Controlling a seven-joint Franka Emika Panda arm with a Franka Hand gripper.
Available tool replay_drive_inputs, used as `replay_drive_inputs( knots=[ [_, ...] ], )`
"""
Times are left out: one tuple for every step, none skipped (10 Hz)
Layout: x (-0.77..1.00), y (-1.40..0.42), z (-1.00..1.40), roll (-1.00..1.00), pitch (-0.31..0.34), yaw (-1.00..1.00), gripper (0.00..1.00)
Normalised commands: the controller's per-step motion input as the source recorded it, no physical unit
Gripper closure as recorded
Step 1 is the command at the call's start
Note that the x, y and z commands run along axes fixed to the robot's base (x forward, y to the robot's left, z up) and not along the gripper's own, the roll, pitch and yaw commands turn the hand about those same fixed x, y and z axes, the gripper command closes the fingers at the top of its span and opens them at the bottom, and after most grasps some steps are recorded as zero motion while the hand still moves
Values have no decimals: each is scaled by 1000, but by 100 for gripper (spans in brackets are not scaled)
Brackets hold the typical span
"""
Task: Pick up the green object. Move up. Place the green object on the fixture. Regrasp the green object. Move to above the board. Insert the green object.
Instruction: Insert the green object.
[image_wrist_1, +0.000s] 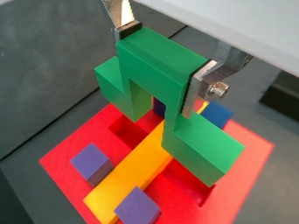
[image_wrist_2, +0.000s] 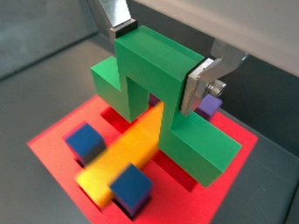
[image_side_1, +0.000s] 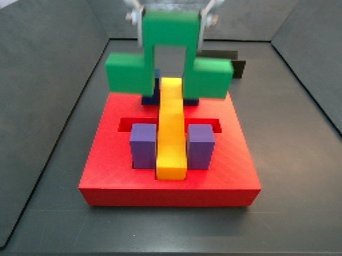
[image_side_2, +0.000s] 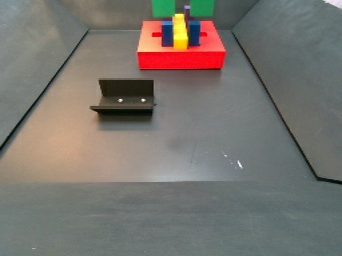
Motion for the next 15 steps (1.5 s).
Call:
replay_drive_inputs(
  knots=[
    [-234, -66, -480, 33, 0, 131, 100],
    [-34, -51, -477, 0, 0, 137, 100],
    [43, -57, -294, 0, -14, 83, 100],
    [300, -80, -106, 0, 0, 66, 100],
    [306, -29, -14, 0, -13, 74, 100],
    [0, 0, 0, -60, -139, 106, 100],
    [-120, 0, 0, -86, -220, 60, 100],
    [-237, 0, 0, -50, -246, 20, 100],
    [-271, 0, 94, -57, -284, 0, 100],
    [-49, 29, 400, -47, -260, 0, 100],
    [0, 0, 463, -43, -284, 0, 100],
    [0, 0, 337, -44, -251, 0, 100],
    [0, 0, 20, 0, -121, 0, 100],
    [54, 0, -49, 43, -11, 0, 100],
    [169, 0, -243, 44, 0, 0, 100]
  ],
)
